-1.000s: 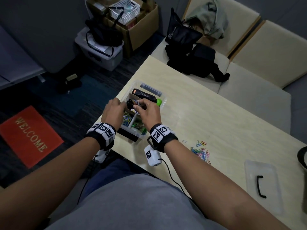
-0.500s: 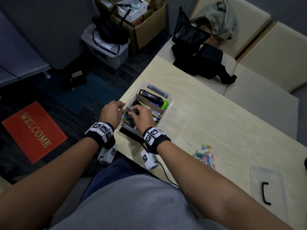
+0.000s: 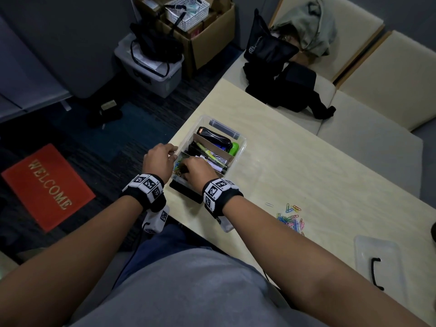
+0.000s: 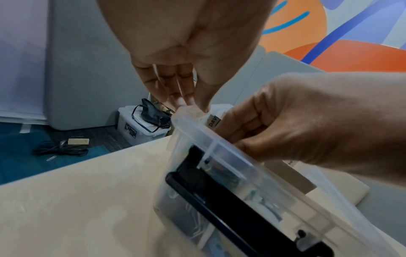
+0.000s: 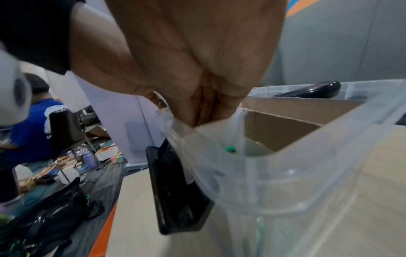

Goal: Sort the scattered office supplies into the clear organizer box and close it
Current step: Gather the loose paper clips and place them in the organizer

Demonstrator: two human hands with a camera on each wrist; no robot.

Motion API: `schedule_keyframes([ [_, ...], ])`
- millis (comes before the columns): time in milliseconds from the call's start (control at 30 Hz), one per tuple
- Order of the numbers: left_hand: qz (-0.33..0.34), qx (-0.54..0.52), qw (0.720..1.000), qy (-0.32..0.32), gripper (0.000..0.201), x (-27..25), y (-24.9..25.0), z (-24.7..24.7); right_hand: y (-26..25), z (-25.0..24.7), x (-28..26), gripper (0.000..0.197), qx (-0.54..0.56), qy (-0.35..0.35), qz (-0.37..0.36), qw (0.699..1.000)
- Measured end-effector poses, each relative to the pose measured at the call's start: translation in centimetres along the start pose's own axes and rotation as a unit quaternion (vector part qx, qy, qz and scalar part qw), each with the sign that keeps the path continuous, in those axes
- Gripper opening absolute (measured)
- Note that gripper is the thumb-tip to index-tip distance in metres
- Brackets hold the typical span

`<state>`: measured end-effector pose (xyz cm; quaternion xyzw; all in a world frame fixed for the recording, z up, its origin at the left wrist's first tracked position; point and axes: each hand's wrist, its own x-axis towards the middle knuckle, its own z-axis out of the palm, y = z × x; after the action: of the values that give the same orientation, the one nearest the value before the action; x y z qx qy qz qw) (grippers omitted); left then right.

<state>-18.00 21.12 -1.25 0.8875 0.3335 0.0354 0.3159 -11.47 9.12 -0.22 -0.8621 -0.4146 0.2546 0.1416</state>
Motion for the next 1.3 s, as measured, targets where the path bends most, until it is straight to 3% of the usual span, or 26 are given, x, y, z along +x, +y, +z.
schedule_keyframes([
  [133,-0.005,0.012,1.000,0.011,0.024,-0.3,0.4,0.2,1.2,-0.3,-0.5,0.035,0.087,0.035,-0.006,0.996],
  [467,-0.022,0.074,0.996,0.033,0.036,-1.3,2.1,1.1,3.3,-1.2,-2.9,0.018,0.161,0.155,-0.047,0.974],
  [600,0.024,0.078,0.995,0.058,0.043,-2.0,3.8,2.1,5.9,-1.5,-4.4,0.017,0.150,0.220,-0.026,0.964],
  [733,0.098,0.085,0.991,0.036,0.042,-2.1,6.6,3.5,9.3,-1.7,-6.4,0.023,0.132,0.258,-0.002,0.957],
  [933,0.220,0.104,0.970,-0.020,0.044,-3.3,11.7,6.9,15.3,-1.2,-10.8,0.026,0.119,0.280,0.082,0.949],
  [1067,0.264,0.099,0.953,-0.112,0.049,-4.5,14.4,10.0,19.4,-0.5,-14.3,0.030,0.105,0.266,0.150,0.947],
  [1300,0.279,0.169,0.895,-0.304,0.057,-7.4,16.7,15.8,25.7,1.0,-20.2,0.043,0.089,0.142,0.277,0.946],
])
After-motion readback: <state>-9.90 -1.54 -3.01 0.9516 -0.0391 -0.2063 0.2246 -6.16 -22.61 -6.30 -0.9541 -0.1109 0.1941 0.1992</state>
